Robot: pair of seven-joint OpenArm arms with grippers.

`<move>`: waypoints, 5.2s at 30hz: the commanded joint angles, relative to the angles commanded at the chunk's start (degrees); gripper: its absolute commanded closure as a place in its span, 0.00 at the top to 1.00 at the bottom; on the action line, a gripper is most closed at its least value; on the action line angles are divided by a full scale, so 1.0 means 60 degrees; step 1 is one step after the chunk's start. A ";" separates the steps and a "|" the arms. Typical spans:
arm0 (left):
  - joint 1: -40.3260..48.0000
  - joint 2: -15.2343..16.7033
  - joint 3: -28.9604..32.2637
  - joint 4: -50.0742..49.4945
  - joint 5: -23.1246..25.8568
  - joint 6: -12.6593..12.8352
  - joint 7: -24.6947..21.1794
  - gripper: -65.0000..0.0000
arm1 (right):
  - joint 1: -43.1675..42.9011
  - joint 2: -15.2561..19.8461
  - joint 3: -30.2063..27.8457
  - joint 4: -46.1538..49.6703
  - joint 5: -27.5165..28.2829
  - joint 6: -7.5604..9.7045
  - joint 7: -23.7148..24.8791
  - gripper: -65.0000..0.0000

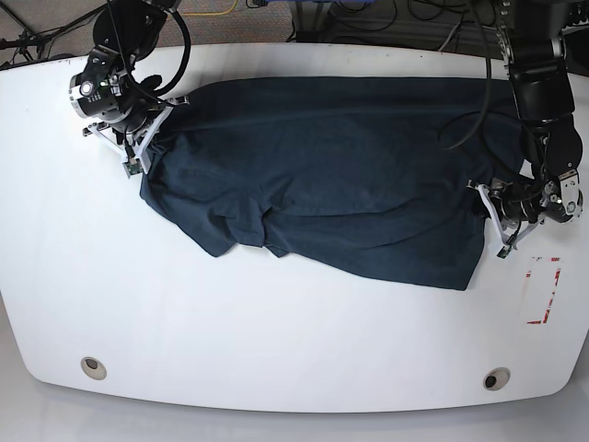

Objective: Fold the T-shirt properly

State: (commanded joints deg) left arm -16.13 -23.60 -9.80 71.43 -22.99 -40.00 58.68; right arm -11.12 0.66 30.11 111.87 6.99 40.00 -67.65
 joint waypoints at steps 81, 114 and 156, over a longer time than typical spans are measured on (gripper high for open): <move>-0.1817 0.1099 -0.1260 0.4821 0.0293 0.0007 0.2872 0.00 | 0.4469 0.2110 -0.0029 -0.0015 0.0000 0.0000 -0.0952 0.00; 0.2711 0.1553 -0.2447 0.4747 0.0234 0.0000 0.3253 0.48 | 0.3253 0.1538 -0.0469 -0.0469 0.0000 0.0000 -0.0469 0.00; 0.1890 0.3311 -0.2447 0.1421 -0.0879 0.0000 0.2447 0.47 | 0.3209 0.1451 -0.0469 -0.0484 0.0000 0.0000 -0.0381 0.00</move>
State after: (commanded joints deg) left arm -4.79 -3.74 -24.48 79.96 -28.26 -40.00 73.36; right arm 8.13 9.36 27.30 108.97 6.99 40.00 -69.93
